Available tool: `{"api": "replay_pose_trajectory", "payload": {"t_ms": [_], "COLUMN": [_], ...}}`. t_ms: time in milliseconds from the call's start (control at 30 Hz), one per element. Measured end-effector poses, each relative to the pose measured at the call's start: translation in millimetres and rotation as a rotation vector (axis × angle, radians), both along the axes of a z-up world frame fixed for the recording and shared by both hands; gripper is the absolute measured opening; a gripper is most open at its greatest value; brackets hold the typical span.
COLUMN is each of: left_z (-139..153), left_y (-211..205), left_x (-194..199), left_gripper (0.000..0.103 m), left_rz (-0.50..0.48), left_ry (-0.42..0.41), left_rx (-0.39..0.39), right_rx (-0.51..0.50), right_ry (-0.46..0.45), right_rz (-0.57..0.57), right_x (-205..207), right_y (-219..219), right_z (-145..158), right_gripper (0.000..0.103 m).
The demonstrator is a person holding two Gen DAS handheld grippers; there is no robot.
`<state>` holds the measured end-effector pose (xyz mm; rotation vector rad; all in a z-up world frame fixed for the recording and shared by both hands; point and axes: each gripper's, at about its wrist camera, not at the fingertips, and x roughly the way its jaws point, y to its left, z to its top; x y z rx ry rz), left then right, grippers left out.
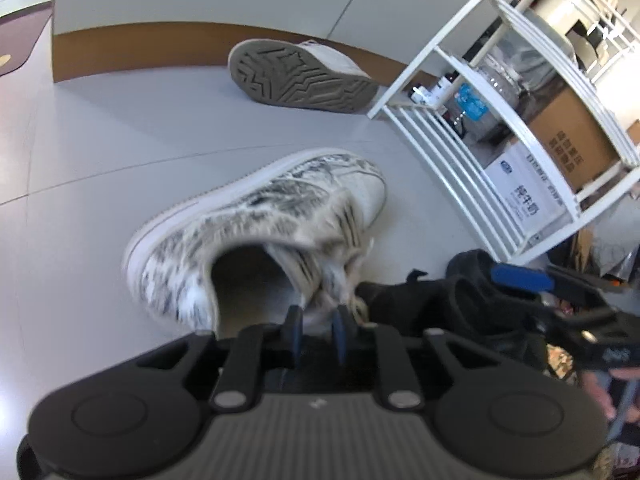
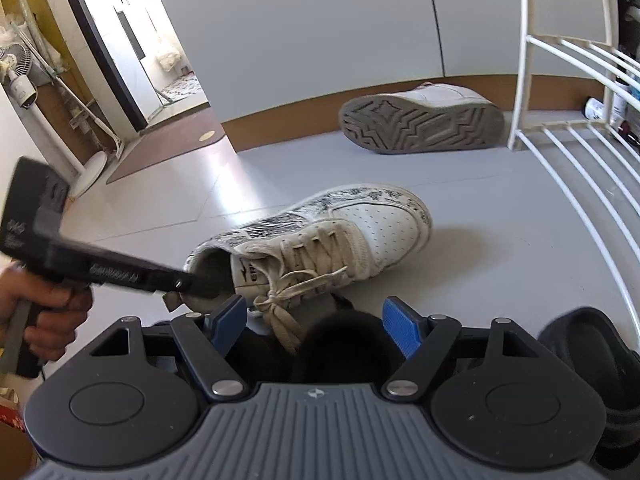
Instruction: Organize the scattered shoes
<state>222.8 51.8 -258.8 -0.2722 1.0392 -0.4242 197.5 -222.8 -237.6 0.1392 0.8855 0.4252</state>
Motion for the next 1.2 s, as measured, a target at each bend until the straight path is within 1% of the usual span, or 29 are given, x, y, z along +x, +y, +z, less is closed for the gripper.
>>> {"api": "replay_pose_trajectory", "payload": {"t_ms": [100,167,200,267,300,367,467,600,667,733,767,800,833,900,1067,1133,1167,1200], "left_z": [15.0,27.9,30.2,41.0,46.1,50.2,52.8,49.3,47.0,46.4,46.0,45.7,44.2,42.8,36.7,37.5,38.7,39.1], "left_y": [9.9,18.7,19.4,25.3,28.2,33.6,38.2,44.8,49.5,53.5,55.6,57.2,59.8,63.6,65.6,64.3,63.2,62.6], "left_x": [-14.3,-27.1,-29.6,-41.2,-46.7,-55.4,-69.7,-82.9,-89.4,-97.3,-101.2,-103.7,-107.4,-112.3,-118.9,-122.2,-123.6,-124.5], "left_gripper": [0.023,0.03,0.032,0.041,0.044,0.051,0.057,0.059,0.062,0.065,0.069,0.07,0.07,0.07,0.07,0.07,0.07,0.07], "left_rz": [0.017,0.046,0.053,0.084,0.099,0.129,0.143,0.124,0.138,0.167,0.175,0.176,0.18,0.205,0.219,0.216,0.212,0.215], "left_ry": [-0.03,-0.052,-0.057,-0.083,-0.095,-0.1,-0.1,-0.083,-0.072,-0.083,-0.092,-0.095,-0.1,-0.097,-0.076,-0.073,-0.079,-0.084], "left_rx": [0.016,0.022,0.025,0.053,0.065,0.069,0.097,0.145,0.163,0.173,0.165,0.156,0.14,0.135,0.132,0.124,0.127,0.132], "right_rx": [-0.001,-0.004,-0.005,-0.008,-0.011,-0.017,-0.04,-0.104,-0.122,-0.149,-0.156,-0.153,-0.147,-0.151,-0.174,-0.179,-0.187,-0.22], "right_ry": [-0.009,-0.013,-0.016,-0.024,-0.029,-0.038,-0.053,-0.086,-0.092,-0.109,-0.117,-0.132,-0.15,-0.164,-0.154,-0.15,-0.148,-0.143], "right_rz": [0.018,0.03,0.036,0.051,0.059,0.073,0.101,0.137,0.148,0.159,0.157,0.155,0.153,0.157,0.134,0.147,0.153,0.153], "right_x": [3.2,4.5,5.3,7.3,8.2,10.4,15.8,20.9,23.9,26.7,27.3,27.8,28.4,30.8,39.6,43.3,44.5,46.6], "right_y": [10.3,16.2,19.8,26.5,29.4,34.4,40.1,48.2,50.3,53.9,55.1,55.9,56.5,57.6,55.8,53.2,52.5,52.6], "right_z": [1.0,1.3,1.9,3.1,3.7,4.6,4.5,2.4,1.0,-0.8,-1.1,-1.2,-1.2,-1.2,-3.4,-5.2,-6.4,-8.4], "right_gripper": [0.08,0.08,0.08,0.08,0.08,0.08,0.08,0.08,0.08,0.08,0.08,0.08,0.08,0.081,0.082,0.082,0.082,0.082]}}
